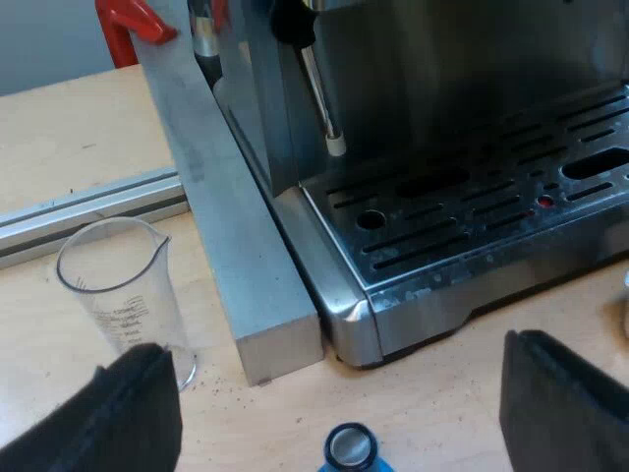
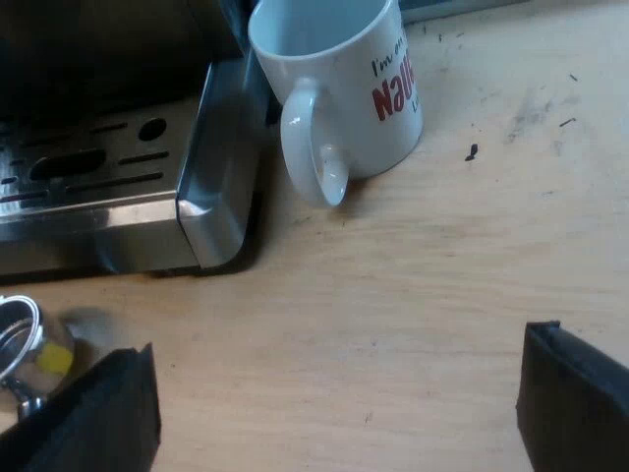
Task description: Put the handle in the coffee machine
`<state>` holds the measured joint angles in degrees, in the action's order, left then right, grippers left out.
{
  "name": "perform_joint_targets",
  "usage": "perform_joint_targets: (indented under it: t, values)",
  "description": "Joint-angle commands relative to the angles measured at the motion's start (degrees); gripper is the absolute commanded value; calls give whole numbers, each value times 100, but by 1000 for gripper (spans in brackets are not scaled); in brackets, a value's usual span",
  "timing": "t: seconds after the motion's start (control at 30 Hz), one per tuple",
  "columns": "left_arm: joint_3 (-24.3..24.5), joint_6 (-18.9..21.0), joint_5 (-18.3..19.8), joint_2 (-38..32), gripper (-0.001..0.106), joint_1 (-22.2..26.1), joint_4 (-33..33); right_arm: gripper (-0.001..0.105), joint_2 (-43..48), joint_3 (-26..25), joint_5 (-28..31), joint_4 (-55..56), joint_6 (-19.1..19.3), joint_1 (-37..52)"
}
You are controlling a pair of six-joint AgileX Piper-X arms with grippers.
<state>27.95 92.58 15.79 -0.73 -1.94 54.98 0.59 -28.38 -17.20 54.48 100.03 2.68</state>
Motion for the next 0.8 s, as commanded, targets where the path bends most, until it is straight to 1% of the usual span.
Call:
perform_joint_targets:
  t: [0.03,0.1,0.13,0.23,0.27,0.3,0.33,0.4,0.47,0.53,0.57,0.63,0.7,0.77,0.8]
  values:
    - [265,-162,136,-616,69,-6,129,75,83,-282,182,102,-3,-3]
    - [417,-161,176,-478,69,-6,189,75,-42,-434,219,225,-3,-3]
    - [511,-161,264,-377,69,-18,218,75,-122,-553,219,338,-3,-3]
    - [638,-161,384,-252,69,-43,254,75,-280,-734,219,527,37,-3]
    - [671,-161,434,-190,69,-47,272,75,-421,-880,197,672,98,-3]
    - [704,-161,450,-149,69,-56,285,75,-568,-1018,198,806,272,-3]
    - [910,-161,700,146,69,-115,434,75,-669,-1109,198,904,434,-3]
    - [1055,-161,859,420,69,-171,532,75,-895,-1281,171,1115,662,-3]
    - [1127,-230,971,587,69,-172,531,75,-1083,-1451,155,1284,679,-79]
    - [1220,-482,1068,819,69,-172,597,75,-1360,-1661,156,1516,679,-241]
    - [1238,-511,1090,853,69,-172,607,75,-1407,-1695,156,1557,679,-290]
    - [1350,-908,1281,1065,69,-172,794,75,-1691,-1890,156,1826,691,-497]
    - [1444,-1120,1408,1208,69,-172,911,75,-1902,-2023,156,2029,691,-647]
    - [1514,-1209,1532,1378,69,-172,1005,75,-2089,-2122,156,2193,703,-803]
    - [1538,-1238,1617,1444,69,-172,1045,75,-2221,-2186,156,2341,789,-927]
